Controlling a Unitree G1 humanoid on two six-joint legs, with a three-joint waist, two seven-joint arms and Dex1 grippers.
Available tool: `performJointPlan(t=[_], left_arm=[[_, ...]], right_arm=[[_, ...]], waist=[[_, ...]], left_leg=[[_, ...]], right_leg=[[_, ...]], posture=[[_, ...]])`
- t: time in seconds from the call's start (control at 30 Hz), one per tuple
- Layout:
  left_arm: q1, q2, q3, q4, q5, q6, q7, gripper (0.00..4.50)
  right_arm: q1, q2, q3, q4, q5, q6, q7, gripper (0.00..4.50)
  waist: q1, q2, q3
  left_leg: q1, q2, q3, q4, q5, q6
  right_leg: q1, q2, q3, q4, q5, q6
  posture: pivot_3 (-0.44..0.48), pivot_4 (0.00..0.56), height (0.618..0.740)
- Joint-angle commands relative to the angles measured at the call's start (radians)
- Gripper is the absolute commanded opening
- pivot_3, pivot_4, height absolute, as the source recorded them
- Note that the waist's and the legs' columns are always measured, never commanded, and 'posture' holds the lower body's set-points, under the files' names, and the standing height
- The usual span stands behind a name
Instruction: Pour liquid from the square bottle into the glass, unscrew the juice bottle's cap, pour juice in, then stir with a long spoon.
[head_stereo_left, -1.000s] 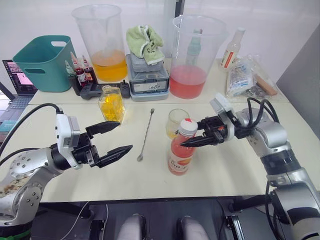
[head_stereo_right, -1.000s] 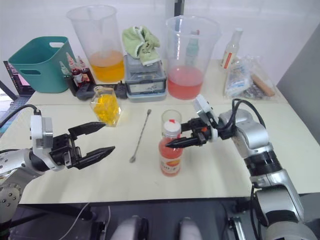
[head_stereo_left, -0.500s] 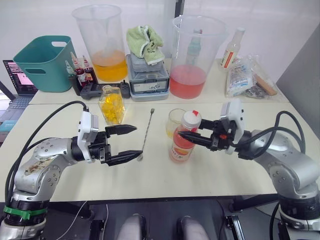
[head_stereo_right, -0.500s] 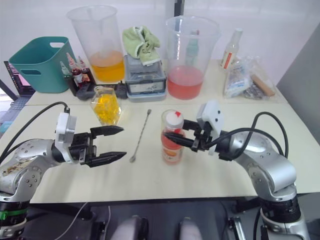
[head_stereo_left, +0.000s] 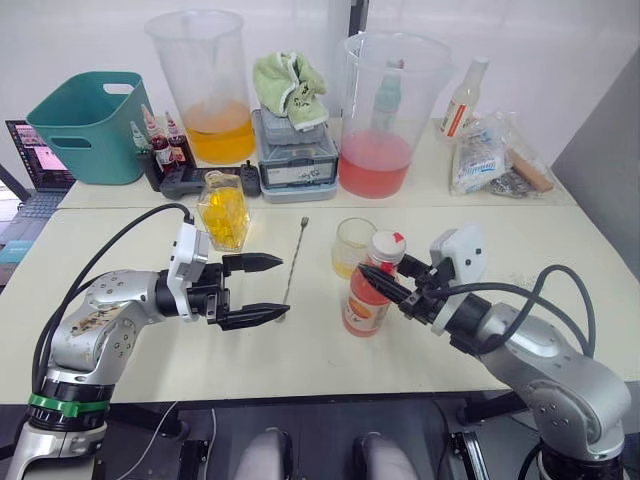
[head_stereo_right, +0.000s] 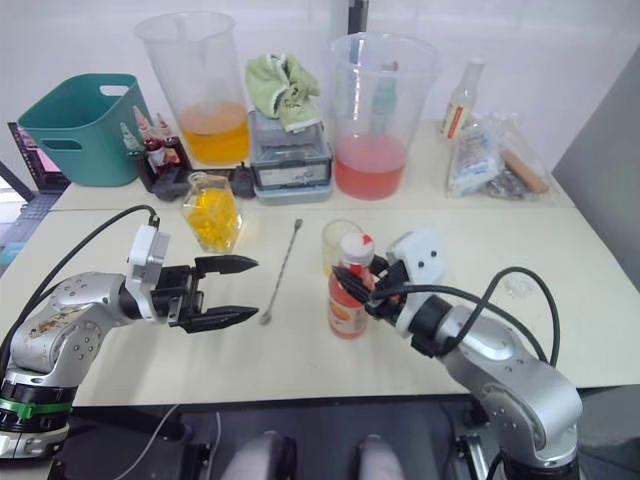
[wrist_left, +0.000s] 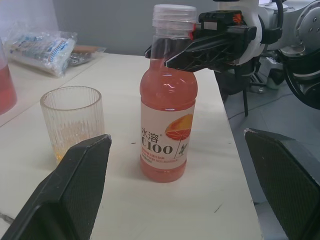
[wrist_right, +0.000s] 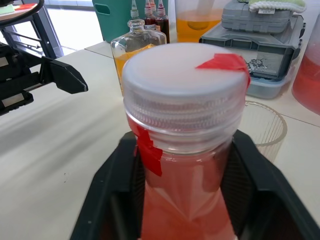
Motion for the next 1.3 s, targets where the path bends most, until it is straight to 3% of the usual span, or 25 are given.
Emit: performJointPlan(t=[0.03,0.13,0.27,0.4,0.5,0.67,0.9,1.0,1.2,1.3], left_arm=[[0.011,0.020,0.036,-0.040,-0.002,-0.009,-0.002,4.50],[0.029,0.027,0.050,-0.060,-0.003,-0.006,0.012,4.50],[0.049,0.038,0.064,-0.077,-0.003,-0.006,0.025,4.50],[0.066,0.035,0.085,-0.089,0.024,-0.034,0.060,4.50],[0.102,0.053,0.112,-0.137,0.009,-0.015,0.072,4.50],[0.152,0.067,0.161,-0.188,0.011,-0.015,0.110,4.50],[0.235,0.083,0.234,-0.278,-0.019,0.014,0.166,4.50],[0.253,0.098,0.252,-0.286,-0.033,0.023,0.170,4.50],[0.236,0.096,0.231,-0.280,-0.037,0.029,0.170,4.50],[0.216,0.089,0.206,-0.263,-0.038,0.026,0.161,4.50]], right_arm=[[-0.008,-0.023,-0.008,0.003,0.041,-0.003,0.043,3.48],[-0.055,-0.132,-0.087,0.086,0.117,-0.007,0.197,4.47],[-0.097,-0.292,-0.112,0.208,0.156,-0.058,0.465,4.47],[-0.188,-0.393,-0.018,0.419,0.062,-0.224,0.798,4.47],[-0.326,-0.369,0.083,0.626,-0.034,-0.351,0.967,4.47],[-0.474,-0.295,0.162,0.870,-0.127,-0.483,1.127,4.47],[-0.574,-0.194,0.214,1.035,-0.174,-0.564,1.281,4.47],[-0.591,-0.175,0.204,1.043,-0.145,-0.522,1.301,3.69],[-0.560,-0.172,0.181,1.016,-0.132,-0.496,1.286,1.53],[-0.512,-0.185,0.151,0.941,-0.108,-0.471,1.248,1.41]], waist=[[-0.003,0.000,0.000],[-0.006,0.000,0.000],[-0.004,0.000,0.000],[-0.005,0.000,0.000],[-0.015,0.000,0.000],[-0.013,0.000,0.000],[-0.004,0.000,0.000],[-0.003,0.000,0.000],[-0.002,0.000,0.000],[0.001,0.000,0.000]], left_leg=[[0.000,0.000,0.000,0.000,0.000,0.000],[0.000,0.000,0.000,0.000,0.000,0.000],[0.000,0.000,0.000,0.000,0.000,0.000],[0.000,0.000,0.000,0.000,0.000,0.000],[0.000,0.000,0.000,0.000,0.000,0.000],[0.000,0.001,0.000,0.000,0.000,0.000],[-0.001,0.000,0.000,0.000,0.000,0.000],[0.000,0.000,0.000,0.000,0.000,0.000],[0.000,0.000,0.000,0.000,0.000,0.000],[0.000,0.000,-0.001,0.000,0.000,0.000]], right_leg=[[0.000,0.000,0.000,0.000,0.000,0.000],[0.000,0.000,0.000,0.000,0.000,0.000],[0.001,0.000,0.000,-0.001,0.000,0.000],[0.001,0.000,0.001,-0.003,0.000,0.000],[0.001,0.001,0.001,-0.003,0.000,0.000],[-0.001,0.002,0.002,-0.001,0.000,0.000],[0.000,-0.002,0.000,0.000,0.000,0.000],[-0.001,-0.002,0.000,0.001,0.000,0.000],[0.000,-0.002,-0.001,0.001,0.000,0.000],[-0.001,-0.002,-0.001,0.001,0.000,0.000]], posture=[[0.000,0.150,0.740],[0.000,0.150,0.740],[0.000,0.150,0.740],[0.000,0.150,0.740],[0.000,0.150,0.740],[0.000,0.150,0.740],[0.000,0.150,0.740],[0.000,0.150,0.740],[0.000,0.150,0.740],[0.000,0.150,0.740]])
